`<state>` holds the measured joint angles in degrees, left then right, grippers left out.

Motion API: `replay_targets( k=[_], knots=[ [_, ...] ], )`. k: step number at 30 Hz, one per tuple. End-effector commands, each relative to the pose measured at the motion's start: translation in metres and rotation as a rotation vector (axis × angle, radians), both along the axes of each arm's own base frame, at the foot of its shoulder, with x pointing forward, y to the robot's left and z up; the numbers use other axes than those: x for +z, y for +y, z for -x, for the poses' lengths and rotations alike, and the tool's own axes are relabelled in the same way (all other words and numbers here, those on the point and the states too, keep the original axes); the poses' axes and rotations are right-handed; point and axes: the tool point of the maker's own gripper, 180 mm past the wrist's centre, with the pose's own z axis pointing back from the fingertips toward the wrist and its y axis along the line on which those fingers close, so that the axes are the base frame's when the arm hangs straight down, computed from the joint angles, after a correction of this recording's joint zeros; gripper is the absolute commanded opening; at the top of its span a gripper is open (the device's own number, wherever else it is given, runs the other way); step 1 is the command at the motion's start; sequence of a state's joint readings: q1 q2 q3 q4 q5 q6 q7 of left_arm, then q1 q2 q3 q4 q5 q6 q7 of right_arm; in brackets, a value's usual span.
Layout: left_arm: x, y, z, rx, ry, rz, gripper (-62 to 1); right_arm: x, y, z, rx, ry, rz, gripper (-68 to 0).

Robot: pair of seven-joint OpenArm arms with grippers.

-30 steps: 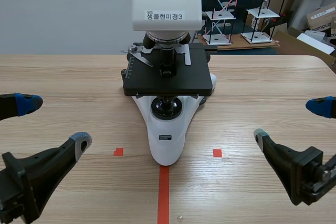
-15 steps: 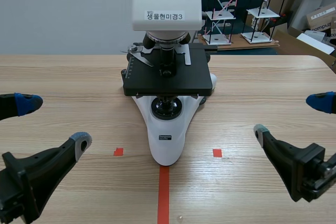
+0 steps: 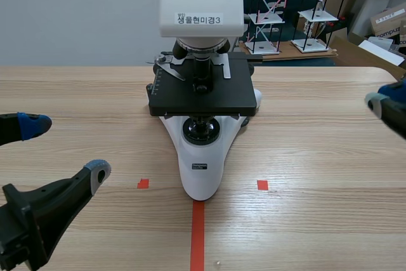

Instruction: Point at the coarse focus knob

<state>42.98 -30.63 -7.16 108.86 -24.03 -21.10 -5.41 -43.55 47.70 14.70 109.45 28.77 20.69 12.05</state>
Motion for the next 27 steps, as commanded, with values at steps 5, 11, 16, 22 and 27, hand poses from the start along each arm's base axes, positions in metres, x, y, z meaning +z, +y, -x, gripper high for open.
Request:
replay_targets(
  k=[5,11,16,22,27],
  knots=[
    [0.011,-0.005,-0.001,-0.008,-0.028,0.024,1.4,0.037,0.014,-0.018,0.146,-0.096,0.069,-65.8],
    [0.011,-0.005,-0.001,-0.008,-0.028,0.024,1.4,0.074,0.022,-0.04,0.241,-0.16,0.108,-65.8],
    [0.011,-0.005,-0.001,-0.008,-0.028,0.024,1.4,0.1,0.033,-0.052,0.326,-0.214,0.13,-65.7],
    [0.011,-0.005,-0.001,-0.008,-0.028,0.024,1.4,0.113,0.033,-0.072,0.344,-0.223,0.184,-65.7],
    [0.011,-0.005,-0.001,-0.008,-0.028,0.024,1.4,0.122,0.026,-0.079,0.335,-0.254,0.168,-65.7]
  ],
)
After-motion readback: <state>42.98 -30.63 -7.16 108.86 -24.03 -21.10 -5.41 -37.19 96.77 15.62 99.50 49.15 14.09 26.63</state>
